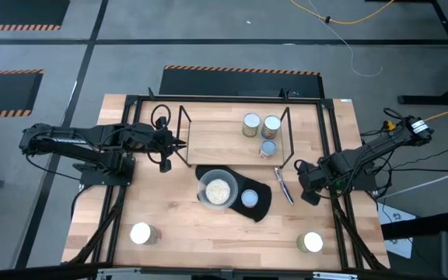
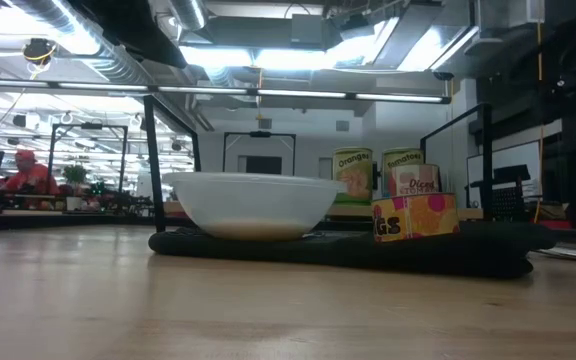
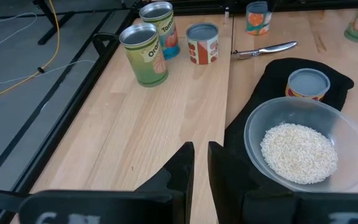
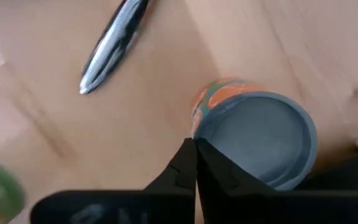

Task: Pick and place cans onto a shelf
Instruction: Put the small canned oranges on the shelf

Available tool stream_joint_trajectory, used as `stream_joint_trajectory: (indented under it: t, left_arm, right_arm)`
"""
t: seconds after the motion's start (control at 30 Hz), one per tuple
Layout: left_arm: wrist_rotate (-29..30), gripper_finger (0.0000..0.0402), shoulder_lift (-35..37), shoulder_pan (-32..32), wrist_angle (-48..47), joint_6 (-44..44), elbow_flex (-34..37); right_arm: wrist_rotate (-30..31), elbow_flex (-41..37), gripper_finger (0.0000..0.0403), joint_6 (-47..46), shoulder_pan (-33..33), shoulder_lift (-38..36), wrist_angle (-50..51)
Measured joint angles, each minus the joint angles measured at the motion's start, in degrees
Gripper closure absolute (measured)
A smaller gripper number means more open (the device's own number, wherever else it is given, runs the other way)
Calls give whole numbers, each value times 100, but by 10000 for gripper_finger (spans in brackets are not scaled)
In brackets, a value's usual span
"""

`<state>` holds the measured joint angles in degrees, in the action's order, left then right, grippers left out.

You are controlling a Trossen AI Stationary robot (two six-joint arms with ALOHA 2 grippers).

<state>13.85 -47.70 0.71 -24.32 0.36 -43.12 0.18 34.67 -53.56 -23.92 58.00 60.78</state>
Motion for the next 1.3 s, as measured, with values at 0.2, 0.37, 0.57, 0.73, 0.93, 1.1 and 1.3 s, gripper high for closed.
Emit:
stream_joint_trajectory:
  t: [0.2,0.37,0.57,0.73,0.93,1.1,1.3]
  left_arm:
    - [0,361,0,2,0,0,1]
    - [0,361,0,2,0,2,0]
    - [0,361,0,0,0,2,-1]
    - [0,361,0,1,0,2,-1]
    - [0,361,0,1,0,2,-1]
    - [0,361,0,0,0,4,-1]
    - [0,361,0,0,0,4,1]
  right_arm:
    - [-30,426,401,183,-2,0,-3]
    - [-30,942,402,317,-2,0,-6]
    - [-17,1607,402,639,-2,0,-14]
    - [221,2045,402,972,4,0,-80]
    - [585,2321,402,1612,117,0,-588]
    - [628,2329,402,2442,417,27,-1241]
    - [638,2331,402,3618,922,290,-2004]
